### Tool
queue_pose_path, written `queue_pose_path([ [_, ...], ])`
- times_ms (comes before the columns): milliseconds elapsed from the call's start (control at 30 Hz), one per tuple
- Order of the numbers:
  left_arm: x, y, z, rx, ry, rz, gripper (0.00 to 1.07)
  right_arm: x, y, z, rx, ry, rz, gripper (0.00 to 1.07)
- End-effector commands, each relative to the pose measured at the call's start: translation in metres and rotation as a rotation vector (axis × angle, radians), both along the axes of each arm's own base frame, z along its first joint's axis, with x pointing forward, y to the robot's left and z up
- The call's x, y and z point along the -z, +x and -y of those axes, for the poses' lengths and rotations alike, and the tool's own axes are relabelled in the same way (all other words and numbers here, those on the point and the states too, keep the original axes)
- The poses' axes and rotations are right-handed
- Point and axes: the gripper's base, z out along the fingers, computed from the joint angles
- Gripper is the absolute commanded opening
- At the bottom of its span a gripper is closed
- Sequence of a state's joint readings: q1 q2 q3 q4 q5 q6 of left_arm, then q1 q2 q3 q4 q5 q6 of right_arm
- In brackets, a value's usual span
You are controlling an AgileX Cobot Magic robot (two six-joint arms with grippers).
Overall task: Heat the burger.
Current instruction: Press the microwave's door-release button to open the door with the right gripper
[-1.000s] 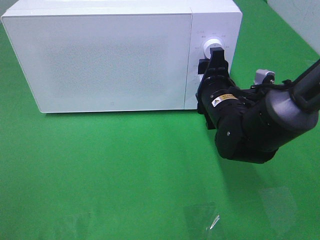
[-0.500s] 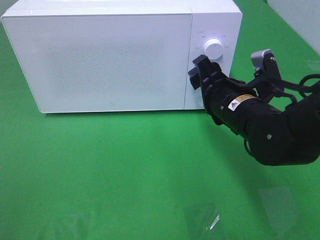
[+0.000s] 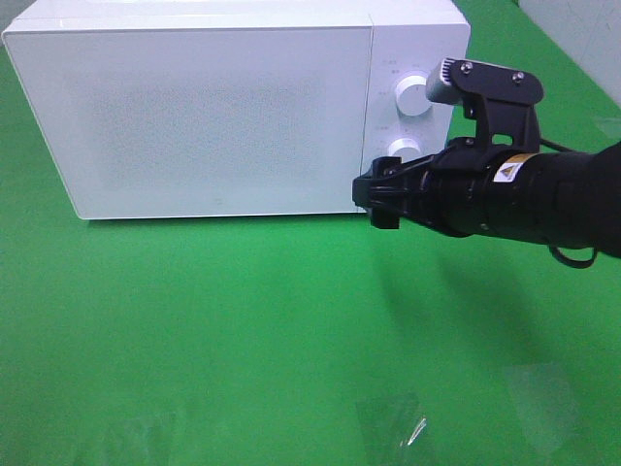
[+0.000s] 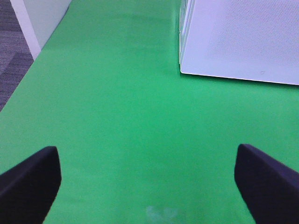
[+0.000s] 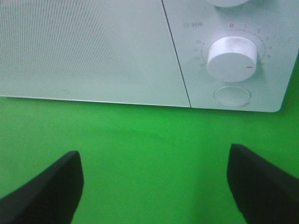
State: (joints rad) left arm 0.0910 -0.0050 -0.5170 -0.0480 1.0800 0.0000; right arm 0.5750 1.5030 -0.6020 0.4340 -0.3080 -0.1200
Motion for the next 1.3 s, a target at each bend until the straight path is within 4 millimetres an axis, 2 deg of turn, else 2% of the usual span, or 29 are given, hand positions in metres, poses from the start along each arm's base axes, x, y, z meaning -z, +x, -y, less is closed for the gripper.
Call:
queue_pose_path([
  [33,-0.001,0.000,0.000,-0.001,0.000,0.019,0.95,-0.009,-0.005,0.009,-0.056,-0.072,-0.023,0.80],
  [233,-0.001,0.000,0.000,-0.001,0.000,0.019,0.95,-0.036,-0.018,0.034,-0.161,-0.189,-0.138,0.77],
  [300,-0.001,0.000,0.000,-0.001,0.000,0.019,0.95,-0.036,-0.018,0.034,-0.161,-0.189,-0.138,0.77],
  [333,-0.001,0.000,0.000,-0.001,0.000,0.019,0.95,-0.049,-0.025,0.045,-0.158,-0.209,-0.201,0.77],
  [367,-0.001,0.000,0.000,-0.001,0.000,0.019,0.95,-0.049,-0.025,0.045,-0.158,-0.209,-0.201,0.77],
  [400,-0.001,0.000,0.000,-0.001,0.000,0.019,0.95,-0.058,-0.033,0.051,-0.153,-0.225,-0.241,0.76],
  [433,-0.001,0.000,0.000,-0.001,0.000,0.019,0.95,-0.058,-0.033,0.051,-0.153,-0.225,-0.241,0.76],
  [500,-0.001,0.000,0.000,-0.001,0.000,0.019,0.95,-0.069,-0.047,0.059,-0.149,-0.260,-0.263,0.76],
  [533,-0.001,0.000,0.000,-0.001,0.000,0.019,0.95,-0.069,-0.047,0.059,-0.149,-0.260,-0.263,0.76],
  [567,-0.001,0.000,0.000,-0.001,0.000,0.019,0.95,-0.075,-0.057,0.065,-0.142,-0.281,-0.275,0.76],
  [600,-0.001,0.000,0.000,-0.001,0.000,0.019,0.95,-0.075,-0.057,0.065,-0.142,-0.281,-0.275,0.76],
  [633,-0.001,0.000,0.000,-0.001,0.000,0.019,0.95,-0.083,-0.068,0.071,-0.140,-0.297,-0.267,0.76],
  [667,-0.001,0.000,0.000,-0.001,0.000,0.019,0.95,-0.083,-0.068,0.071,-0.140,-0.297,-0.267,0.76],
  [733,-0.001,0.000,0.000,-0.001,0.000,0.019,0.95,-0.099,-0.089,0.082,-0.135,-0.322,-0.217,0.76],
  [833,-0.001,0.000,0.000,-0.001,0.000,0.019,0.95,-0.102,-0.094,0.083,-0.134,-0.319,-0.206,0.76],
  [867,-0.001,0.000,0.000,-0.001,0.000,0.019,0.95,-0.110,-0.104,0.088,-0.129,-0.319,-0.174,0.76],
  [900,-0.001,0.000,0.000,-0.001,0.000,0.019,0.95,-0.110,-0.104,0.088,-0.129,-0.319,-0.174,0.76],
  [967,-0.001,0.000,0.000,-0.001,0.000,0.019,0.95,-0.119,-0.125,0.098,-0.111,-0.310,-0.149,0.76],
  [1000,-0.001,0.000,0.000,-0.001,0.000,0.019,0.95,-0.119,-0.125,0.098,-0.111,-0.310,-0.149,0.76],
  [1033,-0.001,0.000,0.000,-0.001,0.000,0.019,0.95,-0.123,-0.135,0.103,-0.105,-0.313,-0.127,0.76],
  [1133,-0.001,0.000,0.000,-0.001,0.000,0.019,0.95,-0.126,-0.141,0.106,-0.102,-0.312,-0.110,0.76],
  [1167,-0.001,0.000,0.000,-0.001,0.000,0.019,0.95,-0.130,-0.151,0.112,-0.088,-0.317,-0.075,0.76],
  [1200,-0.001,0.000,0.000,-0.001,0.000,0.019,0.95,-0.130,-0.151,0.112,-0.088,-0.317,-0.075,0.76],
  [1267,-0.001,0.000,0.000,-0.001,0.000,0.019,0.95,-0.137,-0.172,0.125,-0.030,-0.305,-0.007,0.76],
  [1300,-0.001,0.000,0.000,-0.001,0.000,0.019,0.95,-0.137,-0.172,0.125,-0.030,-0.305,-0.007,0.76],
])
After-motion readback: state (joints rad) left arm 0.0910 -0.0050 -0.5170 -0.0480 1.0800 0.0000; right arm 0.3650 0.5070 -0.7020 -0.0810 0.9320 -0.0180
